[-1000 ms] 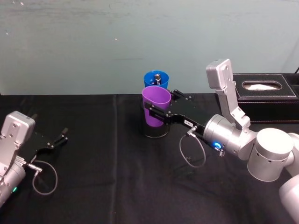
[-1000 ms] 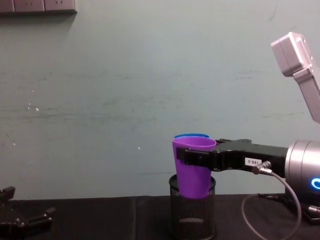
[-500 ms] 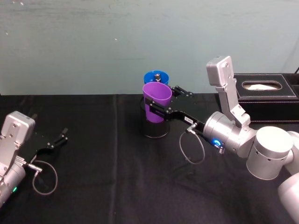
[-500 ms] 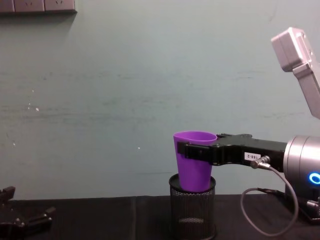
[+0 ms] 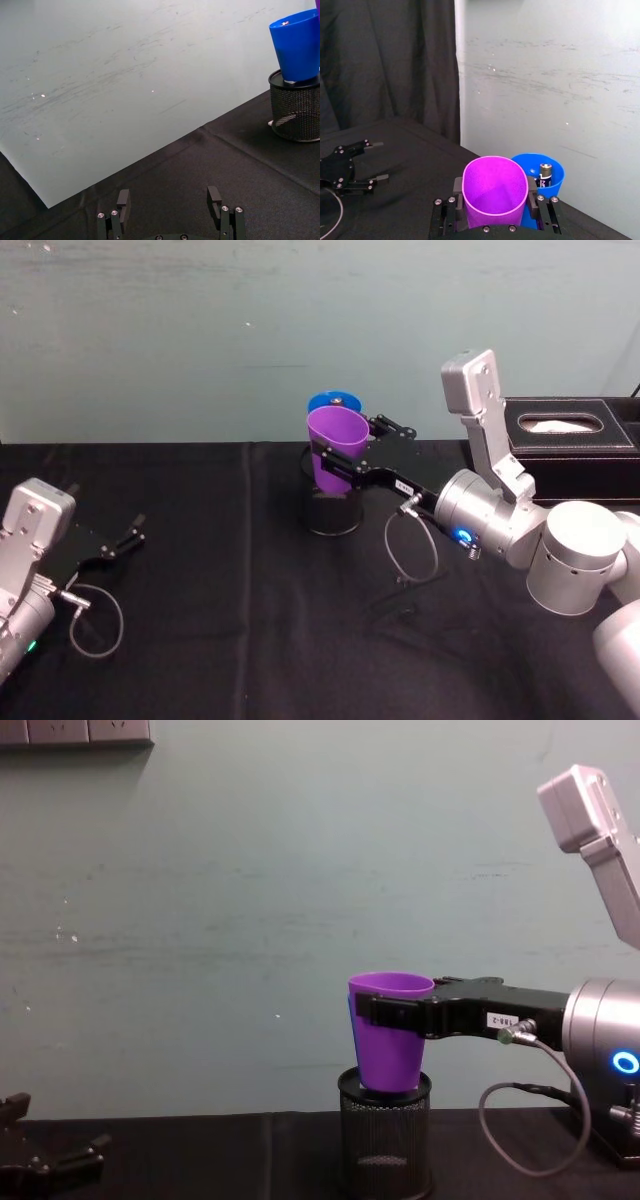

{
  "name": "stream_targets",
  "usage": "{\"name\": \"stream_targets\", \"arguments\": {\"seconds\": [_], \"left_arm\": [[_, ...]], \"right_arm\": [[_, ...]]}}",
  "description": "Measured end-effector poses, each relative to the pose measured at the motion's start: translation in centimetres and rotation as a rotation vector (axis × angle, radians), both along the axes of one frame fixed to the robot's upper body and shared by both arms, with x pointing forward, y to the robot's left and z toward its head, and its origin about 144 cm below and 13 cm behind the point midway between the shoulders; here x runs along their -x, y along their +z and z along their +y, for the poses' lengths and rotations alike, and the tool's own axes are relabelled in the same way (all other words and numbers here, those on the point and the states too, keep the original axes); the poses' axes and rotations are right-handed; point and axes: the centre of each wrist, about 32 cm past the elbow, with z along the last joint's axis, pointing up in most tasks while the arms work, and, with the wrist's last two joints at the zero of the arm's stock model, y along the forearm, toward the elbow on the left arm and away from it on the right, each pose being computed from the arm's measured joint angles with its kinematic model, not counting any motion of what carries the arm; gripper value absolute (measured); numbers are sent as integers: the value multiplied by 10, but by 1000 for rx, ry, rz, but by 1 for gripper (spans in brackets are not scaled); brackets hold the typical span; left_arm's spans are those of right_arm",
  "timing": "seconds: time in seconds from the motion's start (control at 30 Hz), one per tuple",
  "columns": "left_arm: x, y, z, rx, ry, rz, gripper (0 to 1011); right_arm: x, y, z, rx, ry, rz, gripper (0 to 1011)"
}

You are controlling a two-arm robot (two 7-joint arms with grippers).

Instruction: Pick up one cup with a gripper and tap it against the other cup.

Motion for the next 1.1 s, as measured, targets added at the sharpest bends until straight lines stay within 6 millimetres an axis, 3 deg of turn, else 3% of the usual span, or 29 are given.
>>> {"name": "stream_targets", "arguments": {"seconds": [1.1], "left_arm": [[0, 0, 0, 0, 0, 0, 1000]], "right_arm": [[-12, 8, -1, 6, -30, 6, 718]]}}
